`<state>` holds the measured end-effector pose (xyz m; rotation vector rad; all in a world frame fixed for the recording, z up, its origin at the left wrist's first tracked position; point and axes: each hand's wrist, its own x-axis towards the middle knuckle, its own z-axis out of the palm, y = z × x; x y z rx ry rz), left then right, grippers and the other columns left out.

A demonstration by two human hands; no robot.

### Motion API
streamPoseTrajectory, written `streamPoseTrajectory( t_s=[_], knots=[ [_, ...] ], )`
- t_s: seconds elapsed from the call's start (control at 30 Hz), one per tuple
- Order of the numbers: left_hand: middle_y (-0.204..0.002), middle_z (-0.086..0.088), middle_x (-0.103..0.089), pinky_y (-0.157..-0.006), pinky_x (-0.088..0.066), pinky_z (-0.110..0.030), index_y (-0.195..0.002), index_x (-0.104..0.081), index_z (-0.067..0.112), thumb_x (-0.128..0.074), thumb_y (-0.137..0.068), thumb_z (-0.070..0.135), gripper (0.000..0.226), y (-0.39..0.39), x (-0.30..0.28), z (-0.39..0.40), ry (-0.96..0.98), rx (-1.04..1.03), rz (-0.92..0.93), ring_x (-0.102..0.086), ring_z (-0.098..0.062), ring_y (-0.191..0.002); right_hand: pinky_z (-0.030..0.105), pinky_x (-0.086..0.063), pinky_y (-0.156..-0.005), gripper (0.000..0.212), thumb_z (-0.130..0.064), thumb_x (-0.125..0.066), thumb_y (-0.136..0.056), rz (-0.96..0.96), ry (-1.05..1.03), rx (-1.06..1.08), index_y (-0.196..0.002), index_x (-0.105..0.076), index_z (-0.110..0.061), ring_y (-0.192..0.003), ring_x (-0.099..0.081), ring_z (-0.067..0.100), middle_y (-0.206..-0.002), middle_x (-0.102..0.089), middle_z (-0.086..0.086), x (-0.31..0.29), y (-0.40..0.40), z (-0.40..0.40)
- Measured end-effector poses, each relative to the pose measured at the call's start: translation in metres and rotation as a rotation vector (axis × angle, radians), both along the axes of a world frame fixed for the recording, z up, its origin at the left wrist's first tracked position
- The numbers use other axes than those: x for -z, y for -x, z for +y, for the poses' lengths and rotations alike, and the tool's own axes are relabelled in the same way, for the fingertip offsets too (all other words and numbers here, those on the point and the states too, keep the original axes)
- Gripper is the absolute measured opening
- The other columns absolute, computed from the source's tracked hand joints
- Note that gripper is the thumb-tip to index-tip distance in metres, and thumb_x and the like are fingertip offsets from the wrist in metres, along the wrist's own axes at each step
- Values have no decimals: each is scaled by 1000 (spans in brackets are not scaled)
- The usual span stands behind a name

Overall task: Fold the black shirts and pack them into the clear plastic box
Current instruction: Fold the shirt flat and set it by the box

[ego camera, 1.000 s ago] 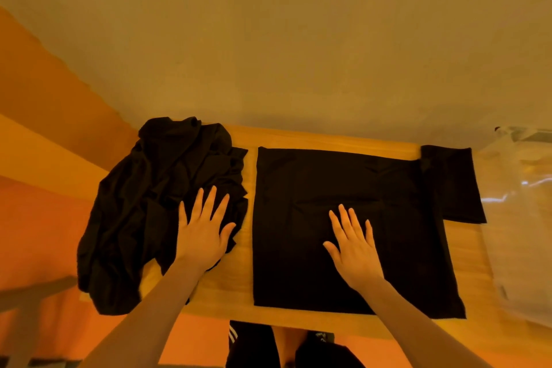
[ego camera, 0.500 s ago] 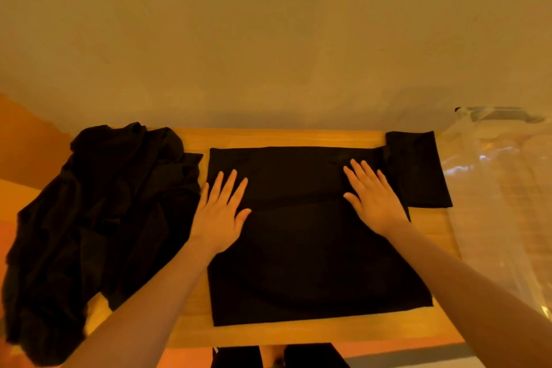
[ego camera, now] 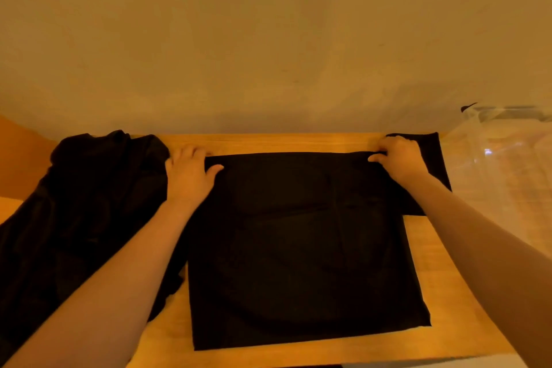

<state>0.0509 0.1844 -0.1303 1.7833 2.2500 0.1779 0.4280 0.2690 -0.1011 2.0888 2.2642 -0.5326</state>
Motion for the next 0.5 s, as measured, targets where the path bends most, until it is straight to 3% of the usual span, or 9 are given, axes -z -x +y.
streamPoseTrajectory(
  t_s=[0.1, 0.23, 0.37, 0.5],
  knots=[
    [-105, -3, -59, -86, -27, -37, -93, -63, 15, -58, -89, 33, 20, 12, -5, 14, 29, 33, -34, -45, -26, -111, 38, -42, -75, 19, -20, -62, -88, 89, 59, 52, -85, -65, -1, -81, -58, 32, -78, -61, 12, -7, -3, 10],
    [-87, 3, -56, -80, -23, -35, -82, -59, 16, -58, -90, 27, 14, 16, -5, 20, 31, 63, -85, -50, -24, -101, 36, -43, -75, 17, -16, -59, -89, 42, 45, 15, -96, -68, -3, -89, -59, 32, -95, -67, 16, -2, -7, 19],
    [-106, -13, -58, -86, -30, -43, -101, -59, 7, -56, -91, 24, 20, 6, -9, 18, -77, -24, 45, -46, -33, -106, 46, -39, -88, 25, -7, -57, -88, -38, -199, -22, -113, -62, -3, -106, -52, 38, -113, -59, 18, 2, 1, 8],
    [-132, -18, -49, -101, -32, -51, -126, -50, 5, -45, -89, 32, 46, -51, -12, -36, -179, 85, 13, -43, -37, -122, 48, -42, -96, 41, -12, -58, -88, 89, -315, -120, -127, -53, -1, -120, -49, 39, -133, -50, 20, 9, 24, -66]
  ],
)
